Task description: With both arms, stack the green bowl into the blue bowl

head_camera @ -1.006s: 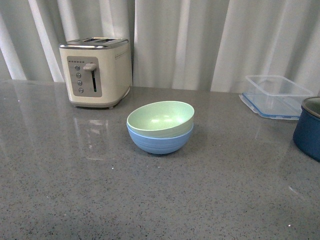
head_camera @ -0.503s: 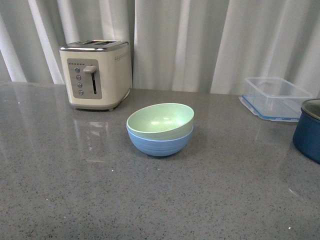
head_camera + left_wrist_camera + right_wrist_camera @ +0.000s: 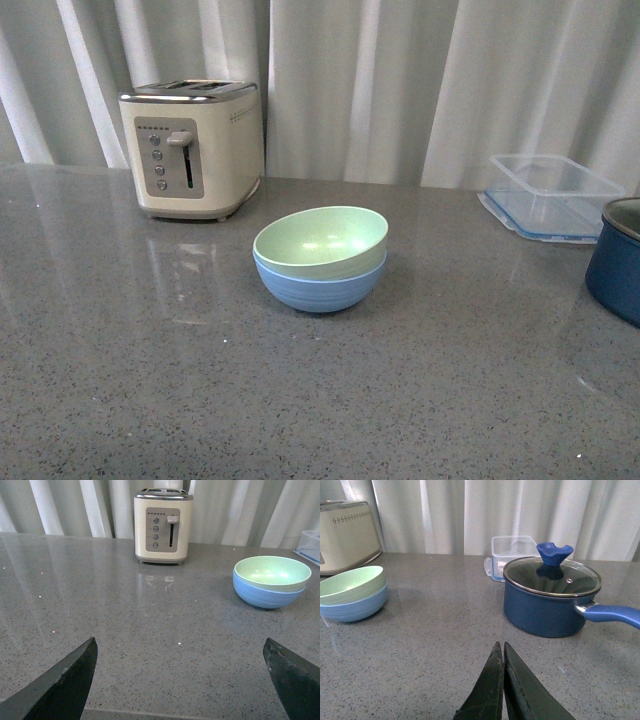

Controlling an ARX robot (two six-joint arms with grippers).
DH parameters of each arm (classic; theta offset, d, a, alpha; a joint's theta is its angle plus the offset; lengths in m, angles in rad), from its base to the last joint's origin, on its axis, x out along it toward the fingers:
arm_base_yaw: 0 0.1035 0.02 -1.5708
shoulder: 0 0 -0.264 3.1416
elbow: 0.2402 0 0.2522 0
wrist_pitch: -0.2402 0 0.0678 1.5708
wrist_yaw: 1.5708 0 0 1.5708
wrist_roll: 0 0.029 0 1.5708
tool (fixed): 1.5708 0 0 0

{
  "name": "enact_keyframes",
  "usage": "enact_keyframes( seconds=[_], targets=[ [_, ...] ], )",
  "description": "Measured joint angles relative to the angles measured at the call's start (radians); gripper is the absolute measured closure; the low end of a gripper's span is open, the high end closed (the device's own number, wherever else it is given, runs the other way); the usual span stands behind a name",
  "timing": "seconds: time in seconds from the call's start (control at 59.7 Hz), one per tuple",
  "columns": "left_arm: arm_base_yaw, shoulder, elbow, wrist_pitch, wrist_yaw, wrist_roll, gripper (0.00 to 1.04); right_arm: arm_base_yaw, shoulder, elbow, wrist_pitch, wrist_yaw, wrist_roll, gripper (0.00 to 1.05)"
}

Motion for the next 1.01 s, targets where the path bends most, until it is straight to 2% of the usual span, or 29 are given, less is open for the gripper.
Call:
enact_keyframes(
  seconds=[0.101,0.335,0.553,0.704,0.754,0.872,0.905,1.006],
  targets=[
    [0.000,0.000,0.000,0.000,-0.001,0.000,0.07,0.000,-0.135,0.001,-0.169,-0.002,0.000,1.04],
    [0.000,0.001,0.000,0.000,0.000,0.000,0.07,0.000,-0.174,0.001,-0.180,-0.002,0.000,1.04],
    [0.000,0.000,0.000,0.000,0.000,0.000,0.07,0.000,-0.174,0.001,-0.181,-0.002,-0.002,0.69],
    [0.000,0.000,0.000,0.000,0.000,0.000,0.07,0.000,-0.174,0.001,-0.181,-0.002,-0.002,0.42],
    [0.000,0.000,0.000,0.000,0.000,0.000,0.07,0.000,-0.174,0.001,-0.181,-0.002,-0.002,0.30],
    [0.000,0.000,0.000,0.000,0.000,0.000,0.07,0.000,-0.174,0.001,-0.181,-0.002,-0.002,0.10],
    [0.000,0.000,0.000,0.000,0.000,0.000,0.07,0.000,-0.174,0.001,-0.181,-0.002,0.000,0.08],
    [0.000,0.000,0.000,0.000,0.000,0.000,0.07,0.000,-0.174,0.001,-0.181,-0.002,-0.001,0.10]
  ],
)
